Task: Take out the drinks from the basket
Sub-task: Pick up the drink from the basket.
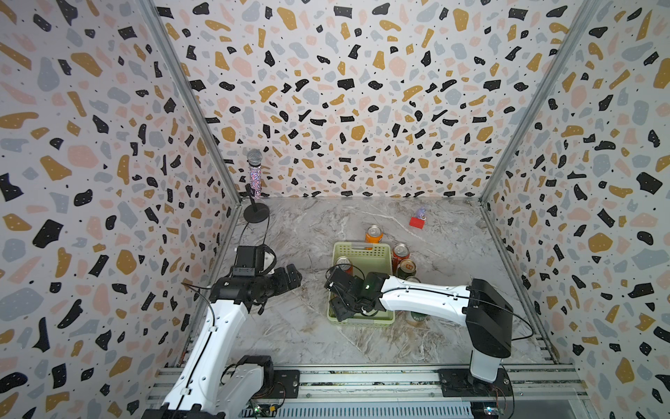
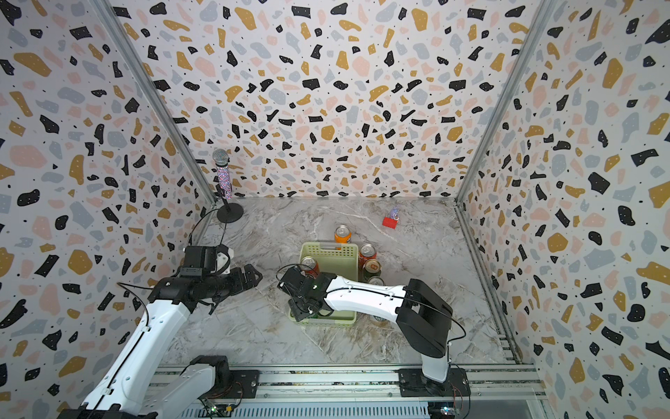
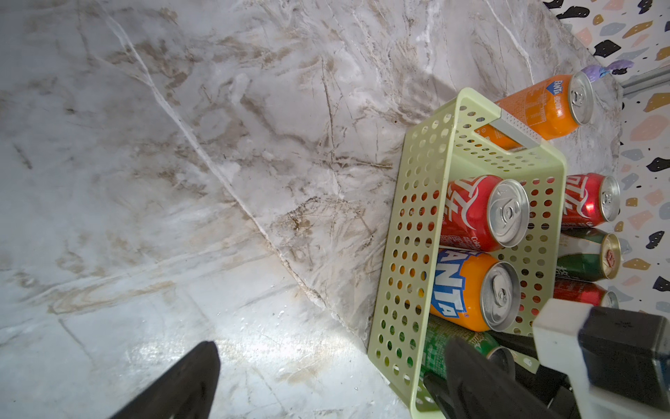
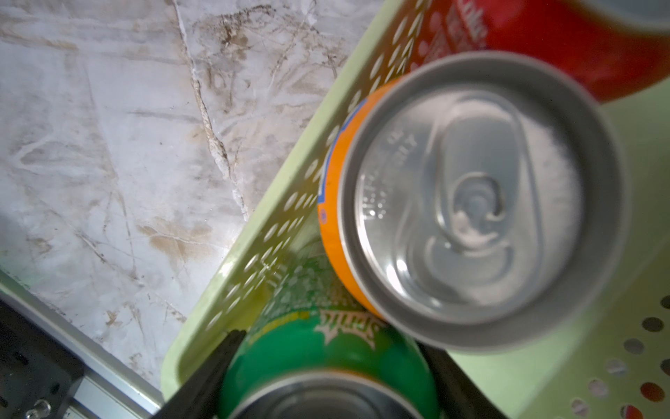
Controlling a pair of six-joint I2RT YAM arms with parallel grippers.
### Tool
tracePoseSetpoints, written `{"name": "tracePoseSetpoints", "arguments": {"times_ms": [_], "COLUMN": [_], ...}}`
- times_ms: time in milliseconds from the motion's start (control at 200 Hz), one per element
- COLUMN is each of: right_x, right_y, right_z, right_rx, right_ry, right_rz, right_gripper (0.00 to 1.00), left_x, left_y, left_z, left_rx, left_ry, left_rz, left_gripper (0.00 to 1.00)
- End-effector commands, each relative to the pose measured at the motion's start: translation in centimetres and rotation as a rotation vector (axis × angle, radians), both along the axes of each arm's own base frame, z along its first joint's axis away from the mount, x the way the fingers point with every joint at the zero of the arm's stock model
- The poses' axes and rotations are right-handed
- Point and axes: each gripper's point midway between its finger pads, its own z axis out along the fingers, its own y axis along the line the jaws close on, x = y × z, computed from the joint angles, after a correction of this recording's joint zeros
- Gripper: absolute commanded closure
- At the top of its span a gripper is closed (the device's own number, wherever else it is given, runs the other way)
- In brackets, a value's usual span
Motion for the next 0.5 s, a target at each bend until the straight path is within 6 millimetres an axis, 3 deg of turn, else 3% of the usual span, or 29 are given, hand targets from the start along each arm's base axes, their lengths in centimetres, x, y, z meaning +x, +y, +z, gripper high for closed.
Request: {"name": "tracePoseSetpoints", "arguments": {"times_ms": [0, 170, 496], "right_x": [0.1, 0.0, -0.2], "right_y": [-0.9, -1.3, -2.9], "right_z": [2.0, 4.1, 9.4], "right_rx": [0.014, 0.046, 0.124], "right_ry": [-0.034, -0.055, -0.126], "right_rz": [-0.012, -0.007, -0.004], "right_gripper": [0.59, 0.67, 0.70], "left_x": [0.4, 0.4, 0.4], "left_y": [0.0, -0.1, -0.1], "left_z": [1.2, 1.2, 1.2], "left_rx": [-0.006, -0.008, -0.011], "left_ry": [-0.045, -0.046, -0.047], "left_rz": [-0.006, -0.005, -0.007], "left_gripper": [0.00, 0.00, 0.00]}}
